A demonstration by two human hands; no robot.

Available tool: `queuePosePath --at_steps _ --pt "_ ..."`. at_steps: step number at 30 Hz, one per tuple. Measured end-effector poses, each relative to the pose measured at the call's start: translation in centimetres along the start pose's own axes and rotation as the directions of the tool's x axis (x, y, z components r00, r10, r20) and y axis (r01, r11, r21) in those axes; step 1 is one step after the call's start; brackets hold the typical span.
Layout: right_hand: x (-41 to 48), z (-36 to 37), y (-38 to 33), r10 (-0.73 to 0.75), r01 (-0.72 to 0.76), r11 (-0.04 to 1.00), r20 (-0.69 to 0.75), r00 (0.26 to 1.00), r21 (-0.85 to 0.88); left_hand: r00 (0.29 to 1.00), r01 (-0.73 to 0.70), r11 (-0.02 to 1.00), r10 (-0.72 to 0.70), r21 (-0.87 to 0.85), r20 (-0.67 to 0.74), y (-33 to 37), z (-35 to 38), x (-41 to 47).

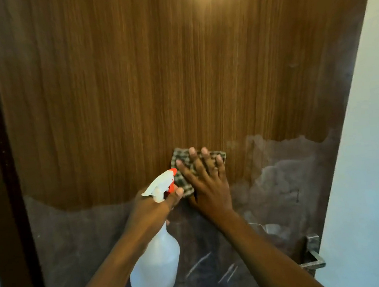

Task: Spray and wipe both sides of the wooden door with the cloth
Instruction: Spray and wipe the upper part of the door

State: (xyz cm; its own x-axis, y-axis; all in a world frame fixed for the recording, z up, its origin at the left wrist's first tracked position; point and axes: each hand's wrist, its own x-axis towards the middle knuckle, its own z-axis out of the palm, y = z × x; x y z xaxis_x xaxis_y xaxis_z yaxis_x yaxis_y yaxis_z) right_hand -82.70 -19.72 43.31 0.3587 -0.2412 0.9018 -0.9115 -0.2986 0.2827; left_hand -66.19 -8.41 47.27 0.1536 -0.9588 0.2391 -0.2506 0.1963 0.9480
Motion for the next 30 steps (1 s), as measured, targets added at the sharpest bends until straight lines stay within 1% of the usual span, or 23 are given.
queuePosePath --at_steps 1,2,3,4,5,7,9,10,11,12,14,15,16,17,18,20,23,24,25,26,27,29,30 --pt "-1.9 0.3 0.5 -0.016 0.016 1.000 0.017 1.000 -0.006 1.000 0.020 1.000 -0.020 -0.012 0.007 0.0 0.0 0.1" --pt "-3.7 0.5 1.6 0.006 -0.006 1.000 0.026 1.000 -0.014 0.999 0.036 0.999 -0.035 -0.029 0.024 0.0 0.0 0.2" --pt "-5.3 0.5 2.9 0.069 -0.069 0.997 0.028 0.997 -0.023 0.998 0.050 0.998 -0.049 -0.040 0.036 -0.1 0.1 0.3" --pt "-6.3 0.2 4.3 0.172 -0.171 0.985 0.031 0.985 -0.038 0.997 0.057 0.997 -0.055 -0.046 0.047 0.0 0.3 0.4" --pt "-6.5 -0.1 5.7 0.296 -0.294 0.955 0.042 0.954 -0.045 0.997 0.054 0.997 -0.051 -0.049 0.058 0.0 0.4 0.5" --pt "-4.4 -1.2 7.5 0.508 -0.508 0.861 0.040 0.860 -0.024 0.997 0.029 0.998 -0.025 -0.057 0.070 0.1 0.9 0.5" --pt "-0.2 -2.2 7.6 0.636 -0.636 0.771 0.004 0.771 0.006 0.997 0.013 0.998 -0.008 -0.060 0.082 0.2 1.5 0.7" --pt "1.7 -2.5 7.2 0.658 -0.658 0.753 -0.015 0.753 0.023 0.996 0.014 0.998 -0.009 -0.058 0.091 0.2 1.8 0.7" --pt "3.0 -2.7 6.7 0.641 -0.640 0.767 -0.027 0.767 0.035 0.995 0.010 0.998 -0.004 -0.061 0.098 0.3 2.2 0.7" --pt "3.5 -2.7 6.3 0.581 -0.580 0.814 -0.035 0.813 0.031 0.995 0.009 0.998 -0.002 -0.063 0.102 0.4 2.5 0.7" --pt "2.1 -2.0 5.6 0.365 -0.365 0.931 -0.010 0.931 -0.023 0.995 -0.004 0.998 0.009 -0.059 0.100 0.7 3.2 0.8" --pt "0.4 -1.6 5.6 0.257 -0.256 0.965 0.016 0.966 -0.046 0.995 -0.013 0.998 0.019 -0.063 0.098 0.9 3.6 0.8" --pt "-1.6 -1.2 6.0 0.184 -0.182 0.982 0.035 0.982 -0.057 0.995 -0.017 0.998 0.023 -0.066 0.095 1.1 4.1 0.9" --pt "-3.6 -0.9 6.9 0.160 -0.157 0.986 0.043 0.986 -0.061 0.995 -0.024 0.998 0.030 -0.065 0.093 1.3 4.6 1.0" --pt "-5.3 -0.7 8.1 0.182 -0.180 0.982 0.038 0.983 -0.063 0.994 -0.029 0.998 0.035 -0.061 0.100 1.5 5.1 0.9" --pt "-7.2 -0.8 10.8 0.330 -0.330 0.943 0.003 0.944 -0.046 0.992 -0.038 0.997 0.046 -0.069 0.117 1.8 6.3 0.7" --pt "-5.2 -1.8 14.5 0.588 -0.588 0.809 -0.059 0.807 0.027 0.993 -0.040 0.997 0.047 -0.064 0.113 2.2 8.1 0.6" --pt "-3.6 -2.3 15.3 0.635 -0.633 0.772 -0.078 0.768 0.058 0.994 -0.037 0.998 0.043 -0.059 0.105 2.4 8.8 0.7" --pt "-2.0 -2.7 15.7 0.648 -0.643 0.762 -0.094 0.756 0.075 0.994 -0.042 0.998 0.047 -0.057 0.098 2.7 9.6 0.8" --pt "-0.8 -3.0 15.7 0.618 -0.614 0.786 -0.102 0.779 0.074 0.993 -0.056 0.997 0.061 -0.052 0.096 3.0 10.3 1.0" --pt "0.1 -3.0 15.4 0.543 -0.540 0.840 -0.100 0.834 0.055 0.992 -0.074 0.996 0.079 -0.052 0.097 3.2 11.0 1.1" --pt "-0.1 -2.6 14.3 0.306 -0.308 0.951 -0.084 0.948 -0.010 0.992 -0.085 0.995 0.090 -0.060 0.090 3.8 12.6 1.2" --pt "-1.0 -2.4 14.0 0.194 -0.196 0.980 -0.075 0.978 -0.029 0.994 -0.072 0.995 0.076 -0.062 0.075 4.1 13.5 1.1"
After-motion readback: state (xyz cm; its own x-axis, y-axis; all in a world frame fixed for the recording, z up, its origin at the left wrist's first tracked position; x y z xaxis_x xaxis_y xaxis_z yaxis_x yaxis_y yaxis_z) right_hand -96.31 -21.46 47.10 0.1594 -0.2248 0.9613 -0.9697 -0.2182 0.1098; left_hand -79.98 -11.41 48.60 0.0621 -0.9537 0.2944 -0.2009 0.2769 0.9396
